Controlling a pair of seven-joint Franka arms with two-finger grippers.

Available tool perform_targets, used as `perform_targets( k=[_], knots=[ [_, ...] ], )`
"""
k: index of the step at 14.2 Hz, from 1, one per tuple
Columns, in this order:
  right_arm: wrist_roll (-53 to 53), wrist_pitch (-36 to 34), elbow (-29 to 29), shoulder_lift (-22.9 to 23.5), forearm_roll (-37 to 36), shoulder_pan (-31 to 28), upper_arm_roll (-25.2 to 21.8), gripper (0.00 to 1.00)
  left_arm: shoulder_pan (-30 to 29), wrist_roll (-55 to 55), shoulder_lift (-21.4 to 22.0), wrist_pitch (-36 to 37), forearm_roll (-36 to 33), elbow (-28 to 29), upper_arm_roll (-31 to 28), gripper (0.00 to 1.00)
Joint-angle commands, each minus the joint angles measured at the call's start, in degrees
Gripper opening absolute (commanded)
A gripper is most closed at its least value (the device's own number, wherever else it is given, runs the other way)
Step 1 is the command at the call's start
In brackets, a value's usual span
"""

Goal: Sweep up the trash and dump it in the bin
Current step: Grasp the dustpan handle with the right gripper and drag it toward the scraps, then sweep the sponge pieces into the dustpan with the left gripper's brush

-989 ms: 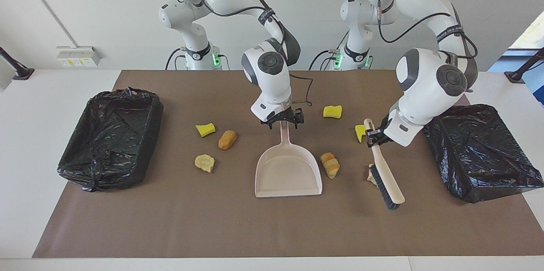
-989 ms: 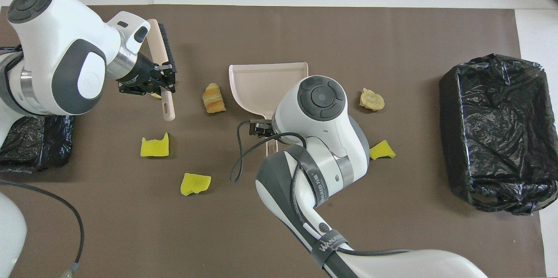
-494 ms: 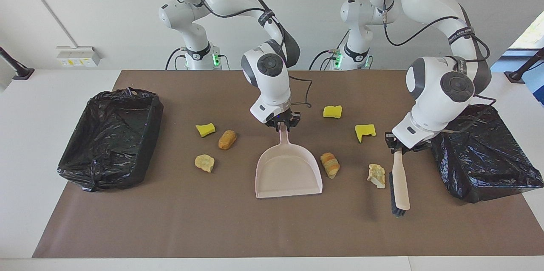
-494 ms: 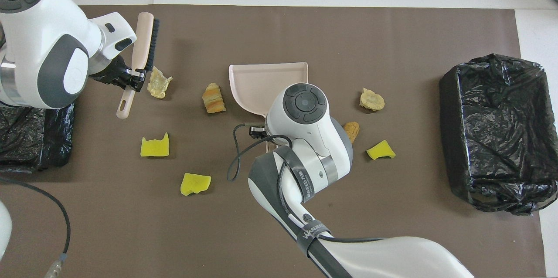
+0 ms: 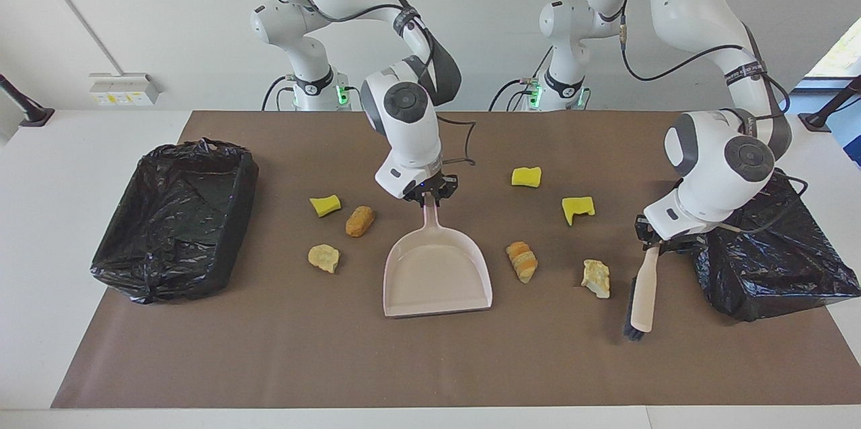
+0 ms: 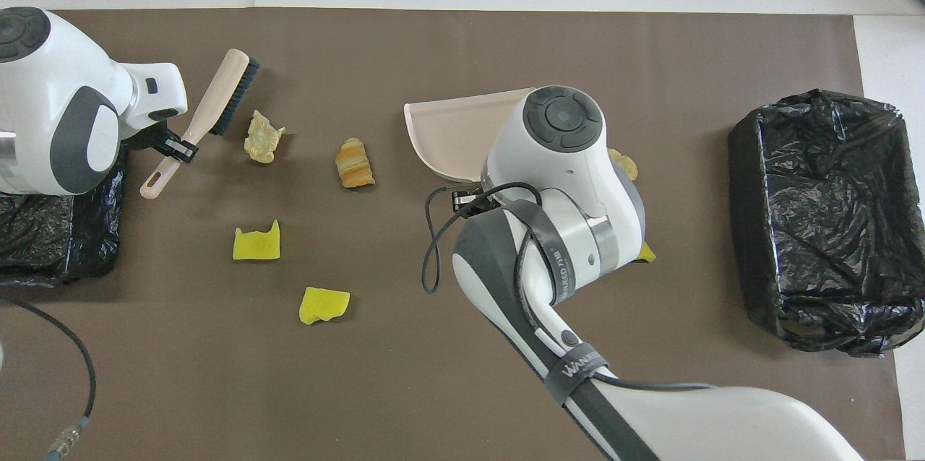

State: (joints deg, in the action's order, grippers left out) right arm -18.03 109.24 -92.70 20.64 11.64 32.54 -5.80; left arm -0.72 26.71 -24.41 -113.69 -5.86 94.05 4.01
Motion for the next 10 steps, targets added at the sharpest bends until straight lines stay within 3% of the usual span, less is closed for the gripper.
perform_targets(
  k=[1, 3, 7, 10],
  knots=[
    [7.6, -6.0, -2.0, -6.6, -2.0, -2.5, 0.3, 0.00, 1.0, 2.7, 4.0, -1.9, -2.1, 6.7, -0.1, 0.00],
    [17.1, -8.5, -4.1, -9.2, -7.9, -3.2, 0.5, 0.00, 1.6, 5.4, 5.8, -1.3, -2.1, 9.8, -0.1, 0.00],
    [36.8, -7.6, -14.2, -14.9, -9.8, -2.1, 0.8, 0.00, 2.5, 11.4, 12.1, 2.1, -2.1, 17.7, -0.1, 0.00],
    [53.5, -6.8, -16.7, -16.1, -9.6, -2.8, 0.7, 0.00, 4.8, 10.6, 17.8, 6.6, -2.1, 24.6, 0.1, 0.00]
  ],
)
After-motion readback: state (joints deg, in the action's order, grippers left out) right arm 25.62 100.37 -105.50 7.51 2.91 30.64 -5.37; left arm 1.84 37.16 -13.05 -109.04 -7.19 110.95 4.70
